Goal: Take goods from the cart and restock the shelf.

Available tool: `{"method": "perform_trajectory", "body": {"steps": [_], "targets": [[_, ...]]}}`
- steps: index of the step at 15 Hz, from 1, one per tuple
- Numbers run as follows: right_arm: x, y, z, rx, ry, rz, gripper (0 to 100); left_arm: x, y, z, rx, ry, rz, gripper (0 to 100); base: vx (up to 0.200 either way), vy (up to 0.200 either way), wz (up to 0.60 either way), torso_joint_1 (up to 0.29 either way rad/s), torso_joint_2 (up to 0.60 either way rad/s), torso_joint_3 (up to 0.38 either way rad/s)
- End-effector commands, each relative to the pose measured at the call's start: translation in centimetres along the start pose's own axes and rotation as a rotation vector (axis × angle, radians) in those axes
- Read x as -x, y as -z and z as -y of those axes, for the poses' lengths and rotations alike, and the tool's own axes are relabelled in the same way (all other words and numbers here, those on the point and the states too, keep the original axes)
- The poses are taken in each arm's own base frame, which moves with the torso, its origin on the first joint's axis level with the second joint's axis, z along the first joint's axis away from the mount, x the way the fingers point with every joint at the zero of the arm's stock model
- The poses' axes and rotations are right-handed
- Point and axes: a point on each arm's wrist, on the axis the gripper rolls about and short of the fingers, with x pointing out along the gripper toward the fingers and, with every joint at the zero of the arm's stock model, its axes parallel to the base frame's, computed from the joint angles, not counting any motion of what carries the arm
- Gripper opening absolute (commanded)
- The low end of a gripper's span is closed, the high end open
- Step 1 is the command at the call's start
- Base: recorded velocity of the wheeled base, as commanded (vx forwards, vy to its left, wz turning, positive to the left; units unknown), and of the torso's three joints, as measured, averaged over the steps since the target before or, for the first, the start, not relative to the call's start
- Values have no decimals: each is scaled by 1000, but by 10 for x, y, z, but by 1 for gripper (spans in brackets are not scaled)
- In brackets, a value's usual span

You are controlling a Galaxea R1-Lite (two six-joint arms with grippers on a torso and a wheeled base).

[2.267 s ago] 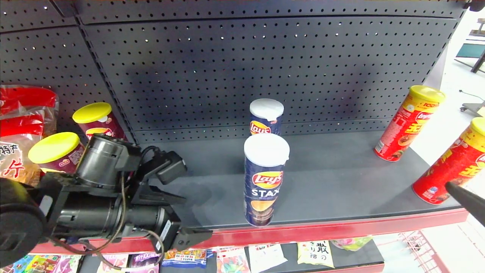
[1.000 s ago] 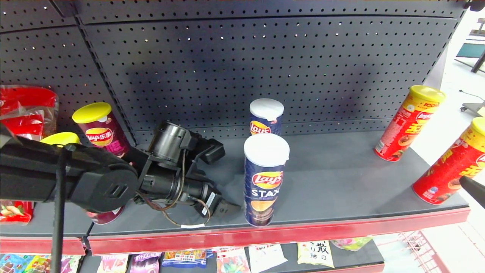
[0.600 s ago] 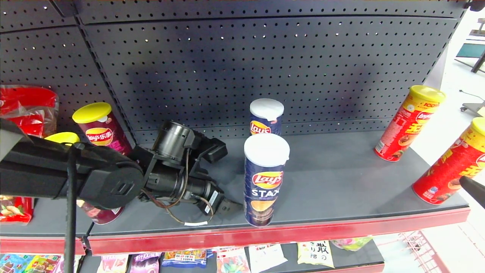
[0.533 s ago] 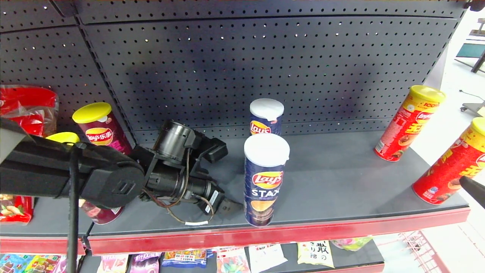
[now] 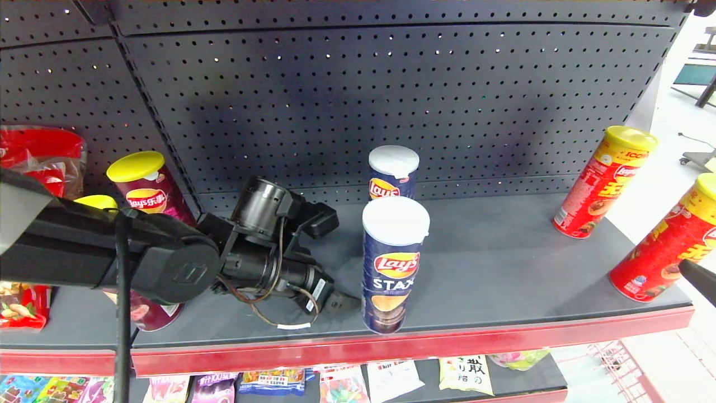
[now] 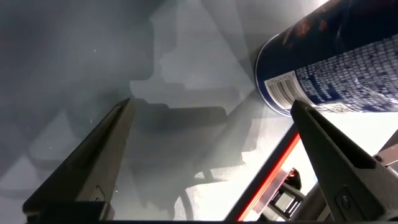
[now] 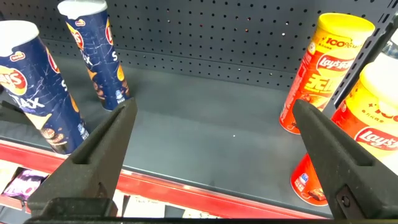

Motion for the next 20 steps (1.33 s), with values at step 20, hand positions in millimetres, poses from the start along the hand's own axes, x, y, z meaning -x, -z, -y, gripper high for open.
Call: {"method": "perform_trajectory", "body": {"steps": [20], "targets": [[-1, 1, 0, -3, -1, -7, 100, -9, -2, 0, -1, 6, -7, 100, 0, 0, 0, 0, 0, 0]]}}
